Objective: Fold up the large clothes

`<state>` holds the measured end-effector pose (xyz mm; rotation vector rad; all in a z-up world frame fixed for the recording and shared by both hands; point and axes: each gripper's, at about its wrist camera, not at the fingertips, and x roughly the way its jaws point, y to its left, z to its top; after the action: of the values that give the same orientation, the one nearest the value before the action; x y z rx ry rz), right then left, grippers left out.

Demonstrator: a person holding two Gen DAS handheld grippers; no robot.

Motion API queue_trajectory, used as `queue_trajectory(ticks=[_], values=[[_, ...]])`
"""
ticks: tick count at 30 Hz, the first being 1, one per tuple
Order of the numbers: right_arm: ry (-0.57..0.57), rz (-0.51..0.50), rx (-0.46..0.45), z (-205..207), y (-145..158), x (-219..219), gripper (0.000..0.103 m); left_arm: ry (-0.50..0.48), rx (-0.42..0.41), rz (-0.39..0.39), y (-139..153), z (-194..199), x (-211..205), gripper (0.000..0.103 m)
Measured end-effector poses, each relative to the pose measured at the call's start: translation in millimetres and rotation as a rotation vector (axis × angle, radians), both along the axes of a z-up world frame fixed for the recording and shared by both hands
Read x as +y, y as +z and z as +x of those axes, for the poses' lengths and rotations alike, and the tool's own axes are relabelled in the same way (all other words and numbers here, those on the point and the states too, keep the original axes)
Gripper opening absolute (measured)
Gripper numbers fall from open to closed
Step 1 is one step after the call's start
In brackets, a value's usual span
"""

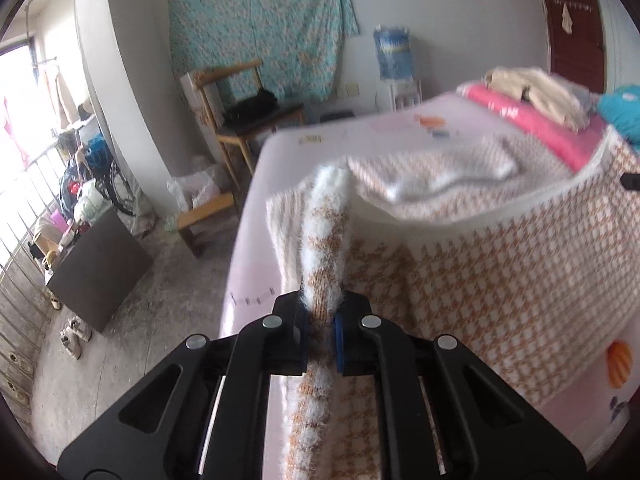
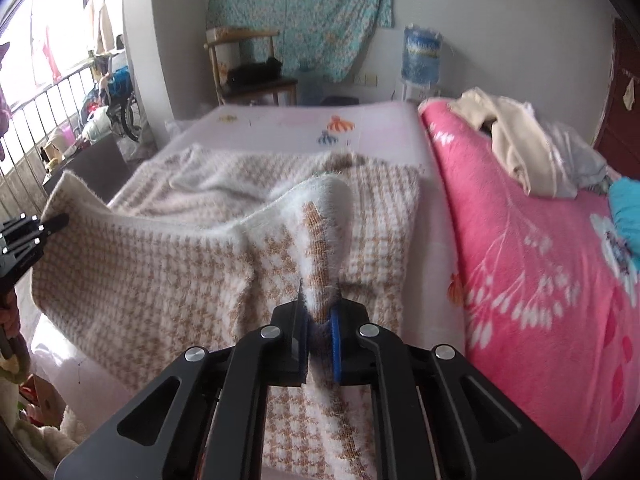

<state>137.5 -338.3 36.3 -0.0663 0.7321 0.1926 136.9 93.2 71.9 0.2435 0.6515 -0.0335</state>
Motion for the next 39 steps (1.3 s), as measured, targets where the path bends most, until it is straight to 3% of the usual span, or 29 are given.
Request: queue_trajectory(ticks=[4,7,9,13,17,20,22,24,25,28,31,35,37,39], values=[[0.023,-0.038,-0.106,17,43,3,0.008,-0.042,-0.090,-0.040,48,20,1,0.008],[0.012,-0.060,-0.184,53,72,2,0.008,-0.048,-0.152,-0.031,75,58,0,0.008],[-0.002,-0.048,-0.191,89,82,-2,0.008,-0.040,-0.147,-0.036,82,100,2,0.008],[-0.012,-0.007,-0.099,178,67,-9,0.008,-0.037,-0.025,-0.064,65,192,2,0.008],[-0.045,0.007,0.091,257,4,-14,0.010,-0.027,0.175,-0.043,4,269,-4,0.012],[-0.092,0.034,0.260,287,-43,-28,0.026,0.022,0.348,-0.060,-45,302,5,0.024],[-0.109,0.084,0.271,283,-49,-40,0.030,0.057,0.366,-0.129,-51,303,20,0.028],[-0.107,0.164,0.203,271,-32,-53,0.049,0.052,0.306,-0.225,-34,294,33,0.034],[-0.105,0.177,0.169,267,-24,-57,0.051,0.038,0.269,-0.265,-24,289,38,0.036],[-0.032,0.236,0.148,272,-11,-48,0.052,-0.047,0.232,-0.354,-8,285,32,0.036],[0.060,0.352,0.249,292,-29,-29,0.051,-0.115,0.344,-0.459,-25,300,17,0.043],[0.001,0.499,0.409,319,-77,-40,0.051,0.000,0.454,-0.492,-69,324,23,0.046],[-0.075,0.533,0.413,318,-82,-61,0.042,0.062,0.461,-0.583,-81,325,46,0.044],[-0.153,0.487,0.365,312,-74,-79,0.042,0.091,0.454,-0.668,-85,318,63,0.044]])
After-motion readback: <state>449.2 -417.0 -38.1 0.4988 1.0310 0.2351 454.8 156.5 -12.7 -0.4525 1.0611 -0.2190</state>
